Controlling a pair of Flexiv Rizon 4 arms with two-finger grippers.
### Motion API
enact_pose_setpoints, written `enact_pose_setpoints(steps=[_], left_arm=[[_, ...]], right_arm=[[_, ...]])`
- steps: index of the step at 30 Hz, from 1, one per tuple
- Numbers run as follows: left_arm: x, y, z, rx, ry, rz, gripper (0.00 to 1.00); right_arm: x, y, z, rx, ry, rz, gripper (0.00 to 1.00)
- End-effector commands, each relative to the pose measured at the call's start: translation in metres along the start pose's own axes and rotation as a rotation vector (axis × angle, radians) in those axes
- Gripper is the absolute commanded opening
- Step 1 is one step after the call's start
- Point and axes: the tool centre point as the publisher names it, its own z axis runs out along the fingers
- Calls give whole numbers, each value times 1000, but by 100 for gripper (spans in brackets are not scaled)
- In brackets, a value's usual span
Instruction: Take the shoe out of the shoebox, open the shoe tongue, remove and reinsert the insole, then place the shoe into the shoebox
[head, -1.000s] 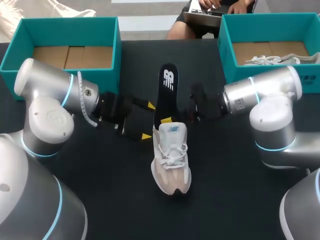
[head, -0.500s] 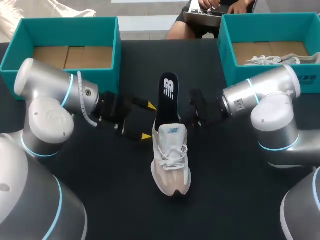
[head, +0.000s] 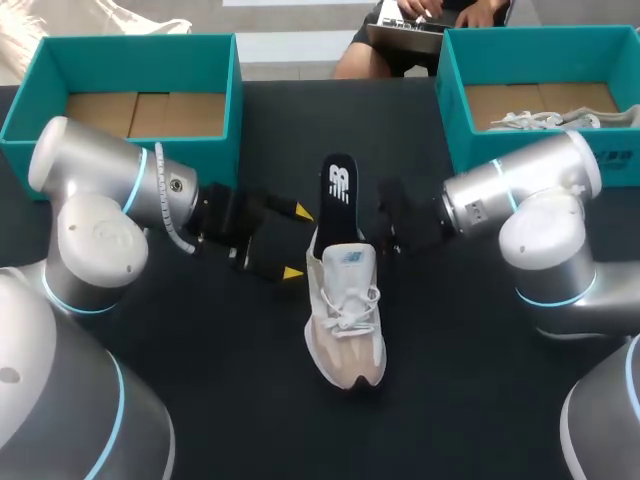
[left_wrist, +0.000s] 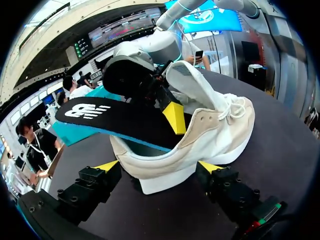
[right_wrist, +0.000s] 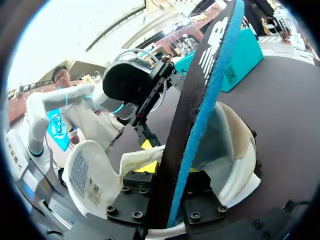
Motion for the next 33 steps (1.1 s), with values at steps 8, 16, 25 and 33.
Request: enact_pose_setpoints(steps=[8,16,25,33], left_arm=[[0,0,0,-3,1,0,100],[0,0,0,-3,1,0,100],[0,0,0,-3,1,0,100],[0,0,0,-3,1,0,100]], right_arm=[[2,26,-20,18,-50,-67,27],[-8,27,-26,62,-34,-48,0],[7,-3,-16,104,2,65,0],[12,-19,-6,114,31,118,0]])
